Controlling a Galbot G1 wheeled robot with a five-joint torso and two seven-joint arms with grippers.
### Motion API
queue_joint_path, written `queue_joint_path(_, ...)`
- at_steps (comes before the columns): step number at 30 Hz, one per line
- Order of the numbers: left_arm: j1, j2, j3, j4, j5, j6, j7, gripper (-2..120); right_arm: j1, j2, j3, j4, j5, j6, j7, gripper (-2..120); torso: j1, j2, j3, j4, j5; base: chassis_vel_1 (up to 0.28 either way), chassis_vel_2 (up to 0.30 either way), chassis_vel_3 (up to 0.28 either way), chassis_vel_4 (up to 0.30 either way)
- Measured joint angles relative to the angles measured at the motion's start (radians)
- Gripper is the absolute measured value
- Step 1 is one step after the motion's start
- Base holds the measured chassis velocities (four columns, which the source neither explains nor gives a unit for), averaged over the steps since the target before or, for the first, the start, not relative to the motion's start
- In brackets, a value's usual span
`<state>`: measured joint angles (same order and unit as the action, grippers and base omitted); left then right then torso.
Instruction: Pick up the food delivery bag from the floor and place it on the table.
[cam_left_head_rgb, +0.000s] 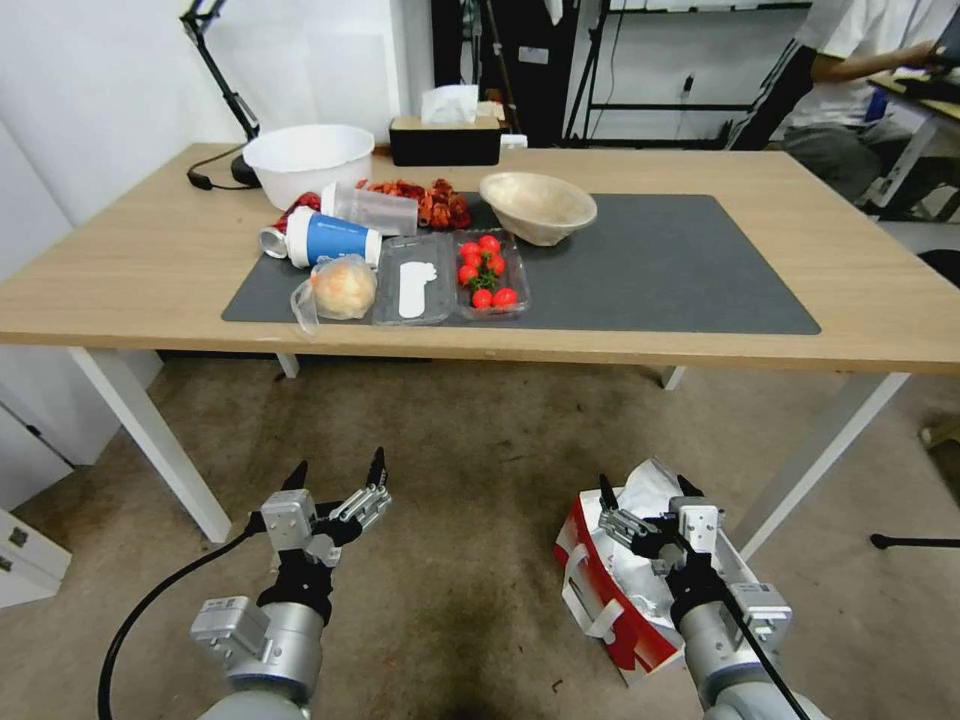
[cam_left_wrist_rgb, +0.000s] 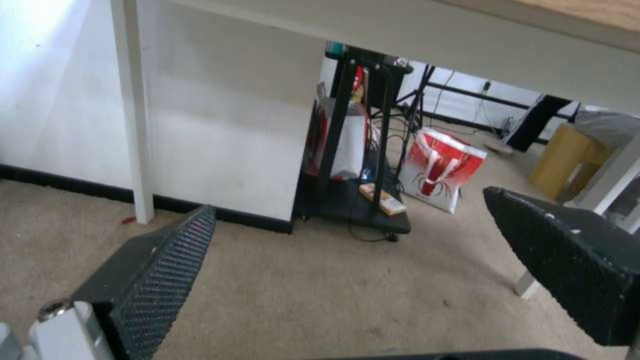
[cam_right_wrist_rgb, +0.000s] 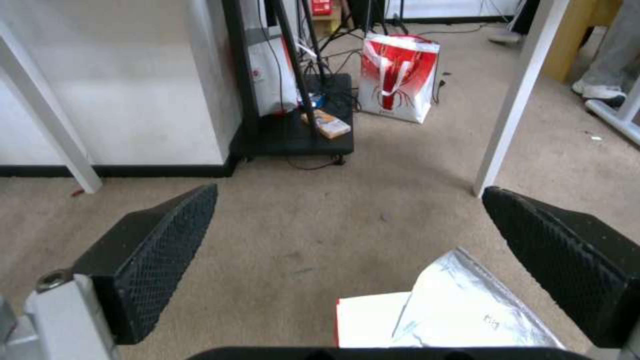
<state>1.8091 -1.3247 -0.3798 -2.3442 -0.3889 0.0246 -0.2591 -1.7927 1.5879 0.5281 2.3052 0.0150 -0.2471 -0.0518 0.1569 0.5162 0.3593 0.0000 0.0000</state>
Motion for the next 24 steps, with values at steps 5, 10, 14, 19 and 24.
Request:
queue_joint_path(5, 0.000, 0.000, 0.000, 0.000, 0.000, 0.000, 0.001, 100, 0.002, 0.000, 0.000, 0.000, 0.001, -0.001, 0.000, 100, -0.008, -0.021, -0.013, 0.0000, 0.0000, 0.000, 0.000, 0.000, 0.000)
queue_joint_path(10, -0.001, -0.001, -0.001, 0.000, 0.000, -0.001, 0.003, 100, 0.004, 0.000, 0.001, -0.003, 0.001, -0.001, 0.000, 100, -0.016, -0.042, -0.026, 0.0000, 0.0000, 0.000, 0.000, 0.000, 0.000)
queue_joint_path(14, -0.002, 0.000, -0.001, 0.004, 0.000, -0.001, 0.003, 100, 0.005, 0.000, 0.001, -0.003, 0.001, -0.002, 0.000, 100, -0.022, -0.059, -0.037, 0.0000, 0.0000, 0.000, 0.000, 0.000, 0.000)
queue_joint_path(19, -0.003, 0.001, -0.001, 0.006, 0.000, -0.003, 0.003, 100, 0.005, 0.000, 0.003, -0.006, 0.001, -0.002, 0.000, 100, -0.029, -0.080, -0.051, 0.0000, 0.0000, 0.000, 0.000, 0.000, 0.000)
queue_joint_path(24, -0.003, 0.001, -0.002, 0.007, -0.001, -0.005, 0.004, 100, 0.005, 0.000, 0.003, -0.007, 0.001, -0.002, 0.000, 100, -0.035, -0.097, -0.062, 0.0000, 0.0000, 0.000, 0.000, 0.000, 0.000)
